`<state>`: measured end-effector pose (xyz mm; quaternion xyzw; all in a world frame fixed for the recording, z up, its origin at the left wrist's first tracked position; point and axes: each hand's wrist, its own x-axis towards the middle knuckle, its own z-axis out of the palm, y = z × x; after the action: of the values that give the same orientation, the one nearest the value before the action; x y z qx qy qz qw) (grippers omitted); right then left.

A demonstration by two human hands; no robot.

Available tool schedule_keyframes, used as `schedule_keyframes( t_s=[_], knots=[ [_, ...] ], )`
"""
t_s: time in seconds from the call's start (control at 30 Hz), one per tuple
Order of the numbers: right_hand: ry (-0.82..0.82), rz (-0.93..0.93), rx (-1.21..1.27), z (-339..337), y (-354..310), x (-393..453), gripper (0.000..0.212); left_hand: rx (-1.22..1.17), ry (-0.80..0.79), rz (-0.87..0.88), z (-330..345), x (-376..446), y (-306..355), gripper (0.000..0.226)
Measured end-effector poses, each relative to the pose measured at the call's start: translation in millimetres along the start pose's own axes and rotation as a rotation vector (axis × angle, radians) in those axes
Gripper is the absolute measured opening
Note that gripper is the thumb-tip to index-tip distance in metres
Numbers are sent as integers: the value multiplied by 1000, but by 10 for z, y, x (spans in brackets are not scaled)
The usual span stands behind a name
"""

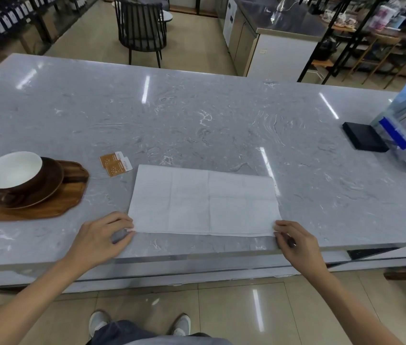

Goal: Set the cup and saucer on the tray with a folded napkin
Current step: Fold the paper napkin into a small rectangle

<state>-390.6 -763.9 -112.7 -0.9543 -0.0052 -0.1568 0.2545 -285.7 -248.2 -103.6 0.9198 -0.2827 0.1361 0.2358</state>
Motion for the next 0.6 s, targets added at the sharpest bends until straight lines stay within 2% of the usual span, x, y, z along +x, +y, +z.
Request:
schedule_keyframes(
  t_s=[0.23, 0.6],
  knots=[
    [-40, -36, -60, -116, -6, 36, 24, 7, -68, -7, -32, 13, -16, 37],
    [-27, 21, -81, -89, -117, -97, 22, 54, -63, -70, -29, 83, 64, 33]
  ],
)
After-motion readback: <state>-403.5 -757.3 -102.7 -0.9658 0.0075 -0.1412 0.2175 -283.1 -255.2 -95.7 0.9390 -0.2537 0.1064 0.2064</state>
